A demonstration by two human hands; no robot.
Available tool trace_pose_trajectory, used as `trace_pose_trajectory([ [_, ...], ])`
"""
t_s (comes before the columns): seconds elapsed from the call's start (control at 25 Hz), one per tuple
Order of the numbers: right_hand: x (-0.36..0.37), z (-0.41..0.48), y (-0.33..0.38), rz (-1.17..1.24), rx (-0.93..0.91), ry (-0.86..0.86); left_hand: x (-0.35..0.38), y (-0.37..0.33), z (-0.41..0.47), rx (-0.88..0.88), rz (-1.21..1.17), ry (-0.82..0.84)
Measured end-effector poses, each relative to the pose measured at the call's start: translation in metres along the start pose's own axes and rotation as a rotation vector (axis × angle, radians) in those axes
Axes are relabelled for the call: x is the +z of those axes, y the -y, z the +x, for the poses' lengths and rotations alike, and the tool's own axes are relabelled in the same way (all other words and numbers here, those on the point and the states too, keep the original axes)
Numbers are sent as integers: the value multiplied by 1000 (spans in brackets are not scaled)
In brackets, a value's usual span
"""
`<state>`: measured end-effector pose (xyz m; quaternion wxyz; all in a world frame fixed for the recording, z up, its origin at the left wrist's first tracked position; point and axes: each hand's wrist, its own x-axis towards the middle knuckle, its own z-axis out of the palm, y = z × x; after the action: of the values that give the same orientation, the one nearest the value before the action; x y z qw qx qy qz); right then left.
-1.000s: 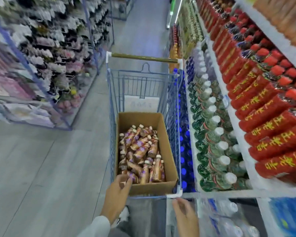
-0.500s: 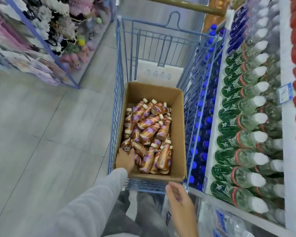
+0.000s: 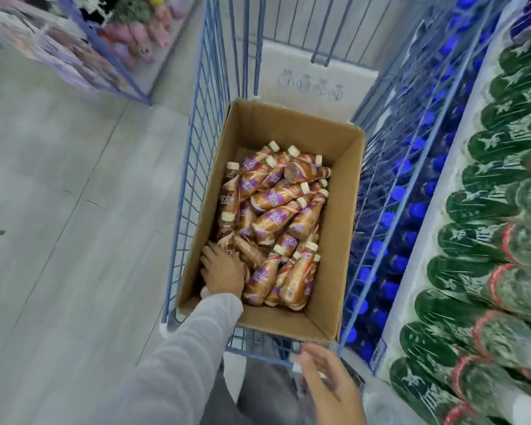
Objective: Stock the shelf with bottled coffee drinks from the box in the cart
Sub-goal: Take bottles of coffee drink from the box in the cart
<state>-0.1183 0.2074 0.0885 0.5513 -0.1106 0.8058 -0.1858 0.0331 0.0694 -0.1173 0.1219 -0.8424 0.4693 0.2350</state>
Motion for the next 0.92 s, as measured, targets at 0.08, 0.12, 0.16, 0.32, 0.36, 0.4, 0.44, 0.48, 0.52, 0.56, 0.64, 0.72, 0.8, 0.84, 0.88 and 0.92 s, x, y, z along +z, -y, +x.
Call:
trace_pose_trajectory([
  [0.08,-7,10,2,10,7,8,9,1,5,40,5,-10],
  [0.12,-9,13,3,10,21,24,11,0,7,37,-39,16],
  [0.16,-12,16,4,1,30,43,10,0,8,15,-116,58],
  [0.32,-17,24,21,-76,-18,101,-24,8,9,-82,-554,201],
  [0.36,-17,27,29,-100,-38,121,-39,12,5,-56,-638,207],
  [0.4,-15,32,38,-124,-60,143,-55,17,-1,-23,-708,215],
  [0.44,-11,40,48,-148,-83,163,-72,23,-11,3,-779,233],
  [0.48,-4,49,61,-173,-110,180,-91,30,-21,16,-859,253],
  [0.52,6,62,75,-198,-142,195,-109,37,-31,20,-939,266],
  [0.56,21,78,90,-219,-176,209,-125,43,-40,20,-1009,262],
  [0.64,62,116,119,-244,-222,243,-153,54,-55,16,-1105,223],
  [0.72,111,151,145,-275,-222,268,-171,65,-65,0,-1152,188],
  [0.8,156,181,164,-254,-205,311,-181,77,-71,-35,-1187,175],
  [0.84,175,195,170,-241,-186,321,-183,83,-73,-57,-1198,170],
  [0.88,192,209,173,-239,-163,317,-182,91,-74,-81,-1206,162],
  [0.92,206,220,176,-246,-138,303,-181,98,-76,-105,-1213,152],
])
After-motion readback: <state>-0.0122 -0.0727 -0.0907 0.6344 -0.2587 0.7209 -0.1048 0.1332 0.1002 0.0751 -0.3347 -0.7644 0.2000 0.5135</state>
